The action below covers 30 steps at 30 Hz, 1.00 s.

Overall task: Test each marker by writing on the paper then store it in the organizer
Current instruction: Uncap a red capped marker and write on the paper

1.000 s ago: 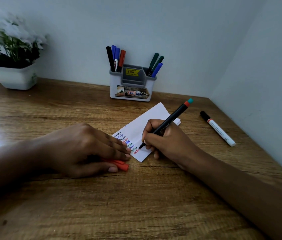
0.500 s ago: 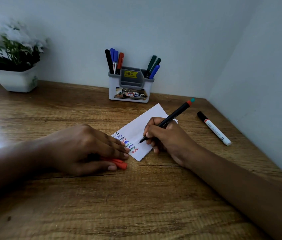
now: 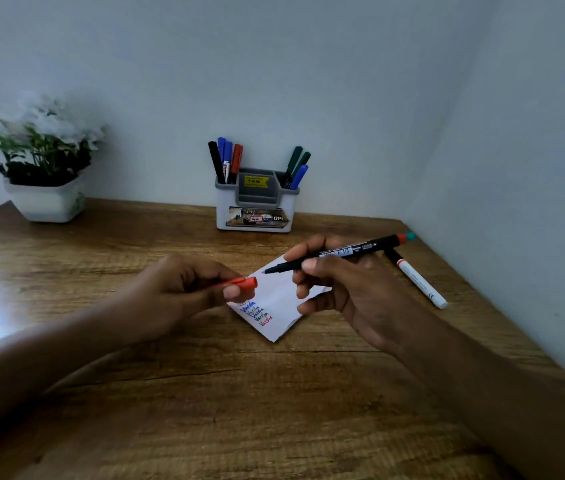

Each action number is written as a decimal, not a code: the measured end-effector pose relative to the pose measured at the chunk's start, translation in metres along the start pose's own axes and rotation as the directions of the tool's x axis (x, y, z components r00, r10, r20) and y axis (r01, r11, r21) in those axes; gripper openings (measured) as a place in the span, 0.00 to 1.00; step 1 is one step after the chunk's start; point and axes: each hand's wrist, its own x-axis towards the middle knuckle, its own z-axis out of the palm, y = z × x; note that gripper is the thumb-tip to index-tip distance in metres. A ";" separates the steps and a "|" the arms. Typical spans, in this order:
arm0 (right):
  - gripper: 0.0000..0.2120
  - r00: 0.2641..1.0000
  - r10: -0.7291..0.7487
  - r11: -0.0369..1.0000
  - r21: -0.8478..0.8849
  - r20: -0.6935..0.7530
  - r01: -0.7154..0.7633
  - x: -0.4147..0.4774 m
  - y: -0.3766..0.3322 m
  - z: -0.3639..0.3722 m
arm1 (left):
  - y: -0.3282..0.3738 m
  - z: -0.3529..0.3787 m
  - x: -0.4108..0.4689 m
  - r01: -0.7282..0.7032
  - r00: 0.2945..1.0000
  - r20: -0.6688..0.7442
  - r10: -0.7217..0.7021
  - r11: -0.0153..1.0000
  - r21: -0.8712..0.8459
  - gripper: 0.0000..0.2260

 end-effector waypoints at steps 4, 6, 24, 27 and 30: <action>0.11 1.000 0.016 1.000 0.025 -0.007 -0.015 0.000 0.003 0.001 | 0.003 0.001 -0.001 0.012 1.000 -0.013 -0.014 0.989 -0.151 0.28; 0.11 1.000 0.022 1.000 0.005 -0.013 -0.022 -0.001 0.003 0.003 | 0.005 0.003 -0.002 0.012 1.000 -0.019 -0.016 0.978 -0.210 0.26; 0.09 0.999 -0.023 0.989 -0.143 0.025 0.026 -0.004 -0.001 0.010 | 0.039 0.004 -0.005 0.307 0.945 0.270 -0.186 0.793 -0.527 0.26; 0.06 1.000 0.030 0.984 -0.174 0.009 -0.028 -0.004 0.004 0.017 | 0.041 0.006 -0.005 0.341 0.934 0.289 -0.211 0.768 -0.542 0.23; 0.07 0.995 0.084 0.985 -0.145 -0.044 -0.089 -0.001 0.004 0.015 | 0.045 0.009 -0.003 0.356 0.933 0.246 -0.262 0.766 -0.535 0.14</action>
